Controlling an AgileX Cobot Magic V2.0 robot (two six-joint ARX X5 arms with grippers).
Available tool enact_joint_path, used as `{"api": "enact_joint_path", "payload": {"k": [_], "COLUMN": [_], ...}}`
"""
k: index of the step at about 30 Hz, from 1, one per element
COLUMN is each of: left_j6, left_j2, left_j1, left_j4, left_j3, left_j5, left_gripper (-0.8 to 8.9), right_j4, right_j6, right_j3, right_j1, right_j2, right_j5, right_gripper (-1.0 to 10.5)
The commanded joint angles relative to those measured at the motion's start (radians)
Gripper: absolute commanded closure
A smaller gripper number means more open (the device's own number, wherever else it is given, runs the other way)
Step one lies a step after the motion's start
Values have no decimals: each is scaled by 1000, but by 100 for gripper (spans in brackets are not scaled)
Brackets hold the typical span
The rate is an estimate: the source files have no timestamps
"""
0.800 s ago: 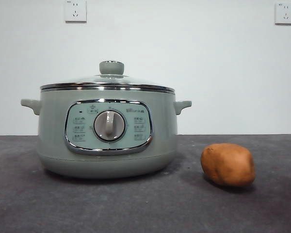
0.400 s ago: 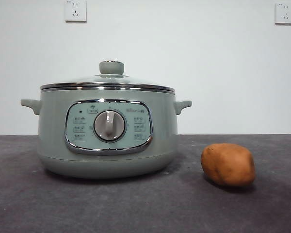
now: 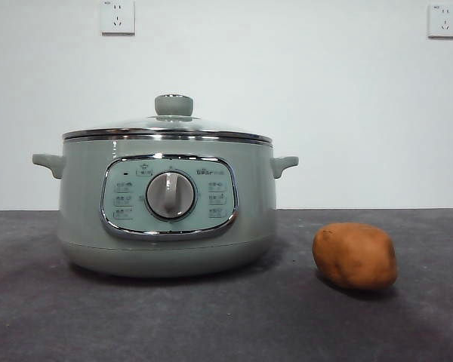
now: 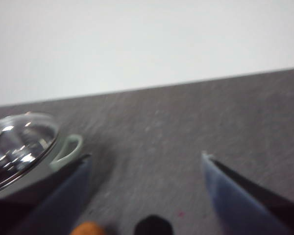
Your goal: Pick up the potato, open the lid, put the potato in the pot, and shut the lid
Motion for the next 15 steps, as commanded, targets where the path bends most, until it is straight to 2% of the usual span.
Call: {"api": "enact_joint_path", "payload": {"k": [1, 4, 6, 8, 15], "left_j6": [-7, -6, -6, -6, -6], "left_j2": [83, 187, 253, 314, 496], "left_j1": [3, 3, 3, 3, 3], "left_j4": [-60, -169, -237, -277, -381], "left_j3": [70, 168, 232, 282, 416], "left_j5": [21, 40, 84, 118, 279], "left_gripper": [284, 274, 275, 275, 275], "right_j4": [-68, -139, -190, -227, -351], "right_j6": [11, 34, 95, 119, 107], "right_j3": [87, 169, 217, 242, 303], "right_j1": [1, 1, 1, 1, 2], "right_j2": [80, 167, 220, 263, 453], "right_j5": [-45, -89, -98, -116, -344], "right_gripper": [399, 359, 350, 350, 348]}}
